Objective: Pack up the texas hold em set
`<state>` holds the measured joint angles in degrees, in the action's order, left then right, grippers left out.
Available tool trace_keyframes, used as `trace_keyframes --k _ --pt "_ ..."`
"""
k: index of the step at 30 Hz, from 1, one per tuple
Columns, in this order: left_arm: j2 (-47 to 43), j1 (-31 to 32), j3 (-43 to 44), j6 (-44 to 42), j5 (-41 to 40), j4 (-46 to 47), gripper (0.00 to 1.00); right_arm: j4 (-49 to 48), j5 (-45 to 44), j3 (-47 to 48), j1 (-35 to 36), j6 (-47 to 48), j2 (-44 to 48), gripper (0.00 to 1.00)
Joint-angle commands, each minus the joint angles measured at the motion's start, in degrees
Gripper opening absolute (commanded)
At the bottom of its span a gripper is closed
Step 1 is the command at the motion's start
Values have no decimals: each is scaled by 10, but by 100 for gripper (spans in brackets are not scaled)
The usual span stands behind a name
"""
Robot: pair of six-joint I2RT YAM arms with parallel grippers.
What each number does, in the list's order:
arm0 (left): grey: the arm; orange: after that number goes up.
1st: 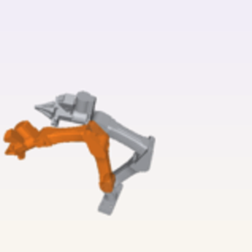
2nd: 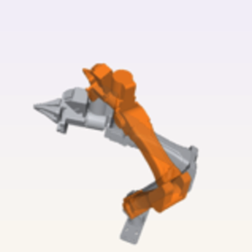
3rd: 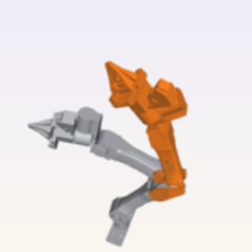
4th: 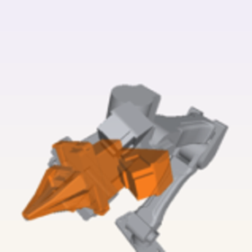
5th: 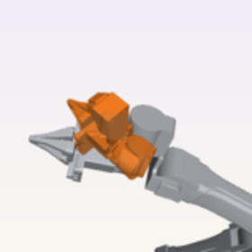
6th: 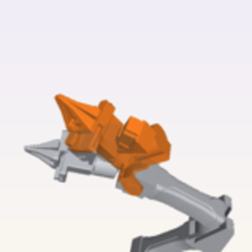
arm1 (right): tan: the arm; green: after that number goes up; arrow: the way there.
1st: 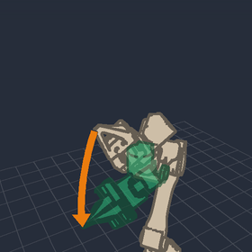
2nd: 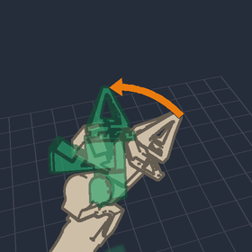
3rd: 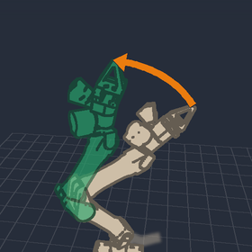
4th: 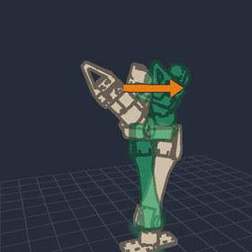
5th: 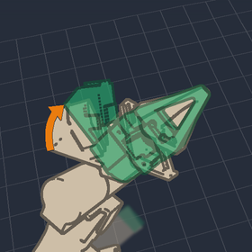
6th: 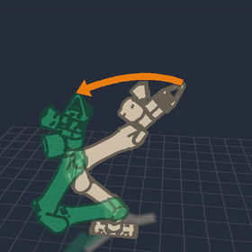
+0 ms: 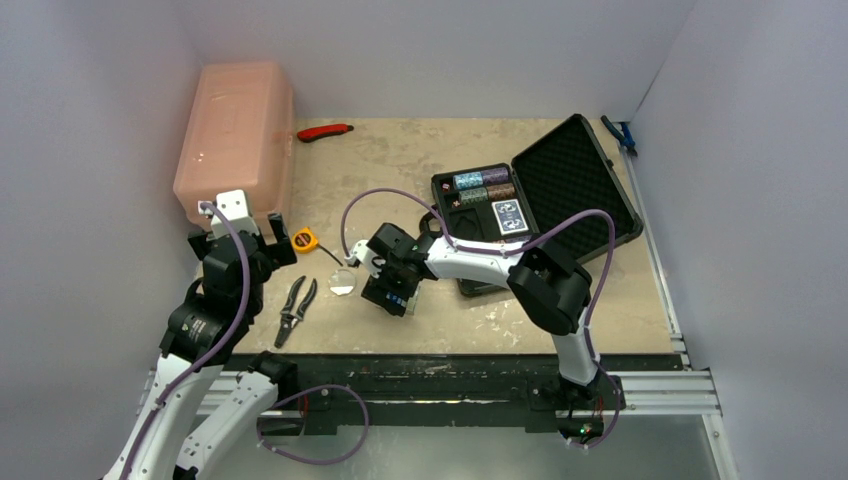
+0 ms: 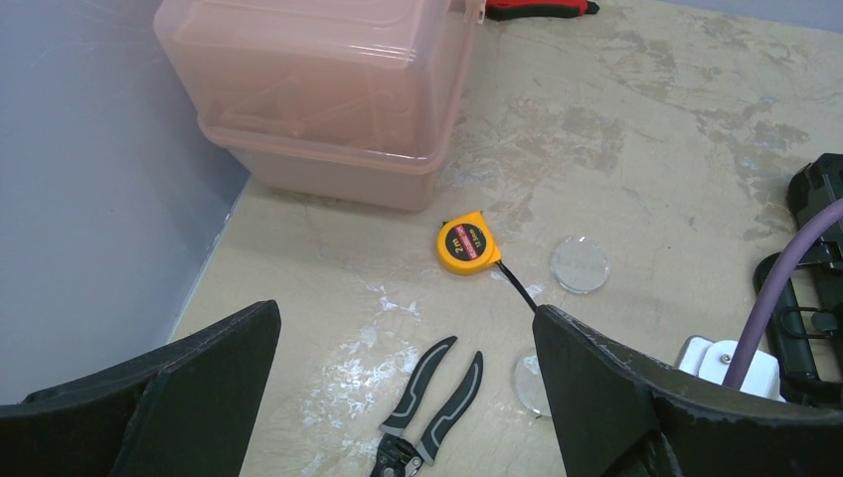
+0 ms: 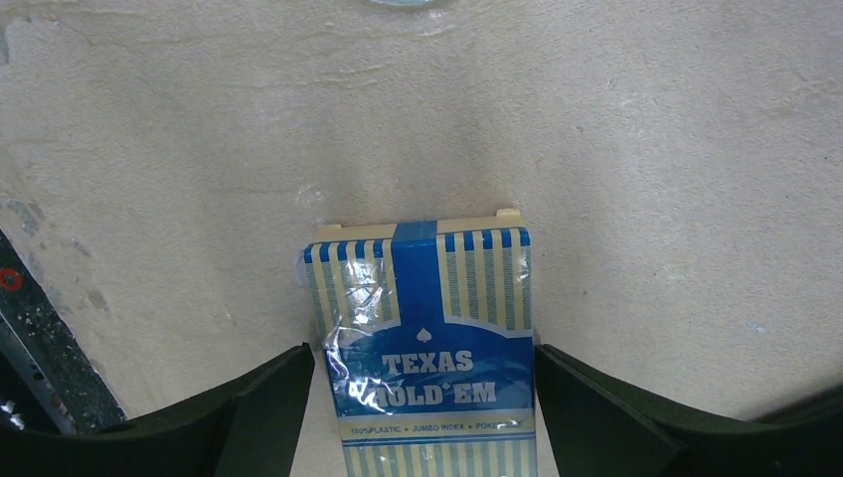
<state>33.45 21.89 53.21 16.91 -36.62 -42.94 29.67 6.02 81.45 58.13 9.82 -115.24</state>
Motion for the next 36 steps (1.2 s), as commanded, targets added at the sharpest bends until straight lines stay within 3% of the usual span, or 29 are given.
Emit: trace_keyframes --k 1,6,12,17,20,36 --pt "1 2 -1 -7 1 16 100 8 16 21 2 10 -4 81" --pt "2 2 -1 -7 1 16 100 10 22 23 2 9 -6 58" --pt "2 2 -1 -7 1 16 100 10 17 27 3 3 7 22" --pt "3 2 -2 -6 1 16 100 8 8 35 2 -9 16 6" --pt "4 2 -2 -6 2 16 100 -1 -1 38 2 -24 22 0" --pt "2 2 -2 -6 4 16 100 -145 -70 -38 2 -117 138 0"
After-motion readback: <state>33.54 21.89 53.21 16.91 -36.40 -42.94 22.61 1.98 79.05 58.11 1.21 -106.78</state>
